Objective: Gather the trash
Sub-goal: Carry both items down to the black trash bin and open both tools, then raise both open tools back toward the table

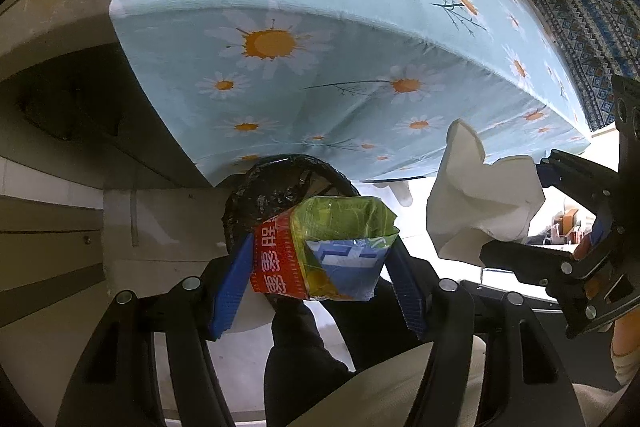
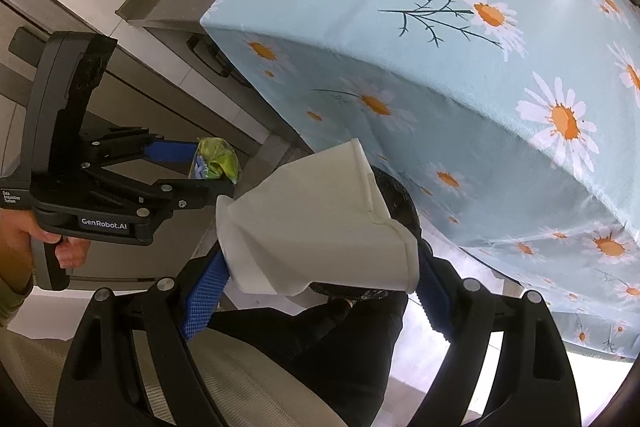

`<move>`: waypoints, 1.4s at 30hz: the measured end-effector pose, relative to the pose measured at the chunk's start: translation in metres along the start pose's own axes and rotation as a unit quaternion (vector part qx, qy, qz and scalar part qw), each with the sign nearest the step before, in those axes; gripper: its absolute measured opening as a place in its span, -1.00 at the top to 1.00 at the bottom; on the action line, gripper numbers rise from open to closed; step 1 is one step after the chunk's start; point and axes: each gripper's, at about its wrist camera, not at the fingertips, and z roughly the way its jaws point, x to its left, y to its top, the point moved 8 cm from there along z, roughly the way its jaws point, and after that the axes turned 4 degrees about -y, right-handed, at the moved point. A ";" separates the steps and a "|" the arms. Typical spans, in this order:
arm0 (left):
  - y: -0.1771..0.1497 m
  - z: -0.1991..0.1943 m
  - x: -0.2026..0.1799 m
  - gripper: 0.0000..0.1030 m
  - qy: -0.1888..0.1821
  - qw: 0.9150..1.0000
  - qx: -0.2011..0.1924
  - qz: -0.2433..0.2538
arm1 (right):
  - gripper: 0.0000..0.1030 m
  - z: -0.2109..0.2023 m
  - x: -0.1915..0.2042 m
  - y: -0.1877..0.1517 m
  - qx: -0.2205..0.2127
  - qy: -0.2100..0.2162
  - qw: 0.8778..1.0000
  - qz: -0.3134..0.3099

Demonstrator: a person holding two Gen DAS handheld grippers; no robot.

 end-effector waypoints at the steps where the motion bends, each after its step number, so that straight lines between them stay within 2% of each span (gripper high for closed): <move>1: 0.001 0.000 -0.002 -0.26 -0.001 1.000 0.001 0.000 | -0.62 0.001 0.000 -0.001 0.002 0.002 1.000 0.003; 2: 0.001 0.000 -0.004 -0.29 -0.003 1.000 0.003 0.003 | -0.62 0.001 -0.001 -0.001 0.003 0.004 1.000 0.006; 5: 0.005 -0.002 -0.005 -0.58 0.006 1.000 -0.003 0.011 | -0.69 0.003 -0.003 -0.002 0.007 0.014 1.000 0.020; 9: 0.009 -0.001 0.000 -0.58 0.009 1.000 -0.003 -0.004 | -0.81 0.000 -0.007 0.001 0.003 0.021 0.999 0.026; 25: 0.019 -0.022 -0.004 -0.58 0.015 1.000 -0.026 -0.002 | -0.81 -0.032 -0.017 0.006 -0.024 0.011 0.999 0.038; 33: 0.031 -0.060 -0.021 -0.58 0.008 0.997 -0.070 0.024 | -0.81 -0.077 -0.015 0.014 -0.074 -0.014 0.996 0.046; 42: 0.052 -0.102 -0.047 -0.58 -0.003 0.989 -0.126 0.073 | -0.81 -0.129 -0.023 0.017 -0.145 -0.049 0.985 0.076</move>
